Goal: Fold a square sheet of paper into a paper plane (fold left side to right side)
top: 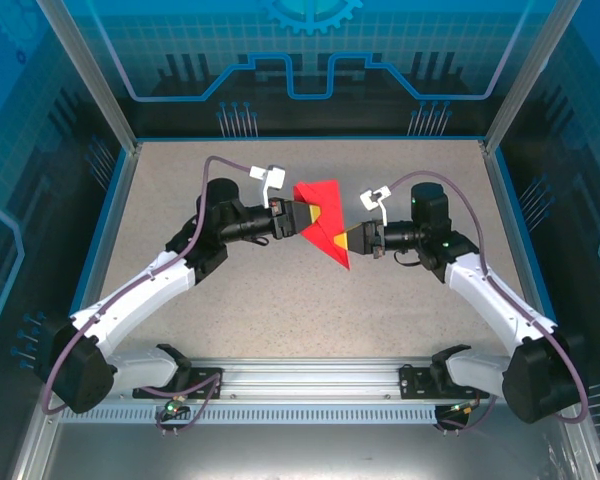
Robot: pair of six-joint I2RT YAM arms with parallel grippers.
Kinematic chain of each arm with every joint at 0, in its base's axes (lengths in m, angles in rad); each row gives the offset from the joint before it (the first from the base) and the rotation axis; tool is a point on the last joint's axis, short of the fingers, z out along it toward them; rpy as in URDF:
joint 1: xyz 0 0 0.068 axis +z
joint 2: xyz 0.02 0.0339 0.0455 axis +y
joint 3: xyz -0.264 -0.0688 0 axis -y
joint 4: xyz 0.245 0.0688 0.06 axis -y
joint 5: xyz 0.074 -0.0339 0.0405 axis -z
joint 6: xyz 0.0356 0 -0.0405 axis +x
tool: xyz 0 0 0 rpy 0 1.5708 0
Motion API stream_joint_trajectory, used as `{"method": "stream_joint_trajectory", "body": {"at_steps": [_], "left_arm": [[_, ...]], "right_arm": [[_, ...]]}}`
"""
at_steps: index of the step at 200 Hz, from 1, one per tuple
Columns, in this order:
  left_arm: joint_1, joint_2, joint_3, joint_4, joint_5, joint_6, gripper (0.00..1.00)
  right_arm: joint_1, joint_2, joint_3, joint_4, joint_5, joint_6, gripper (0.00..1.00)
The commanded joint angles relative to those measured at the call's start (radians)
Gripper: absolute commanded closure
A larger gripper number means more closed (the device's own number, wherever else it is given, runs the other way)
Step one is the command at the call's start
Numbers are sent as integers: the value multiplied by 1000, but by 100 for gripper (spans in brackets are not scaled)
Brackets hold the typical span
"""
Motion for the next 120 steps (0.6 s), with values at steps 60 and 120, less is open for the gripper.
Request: {"method": "stream_joint_trajectory", "body": {"at_steps": [60, 120], "left_arm": [[6, -278, -29, -342, -422, 142, 17], [5, -384, -78, -385, -555, 145, 15]], "right_arm": [[202, 18, 243, -646, 924, -325, 93], [496, 388, 433, -947, 1666, -250, 92]]}}
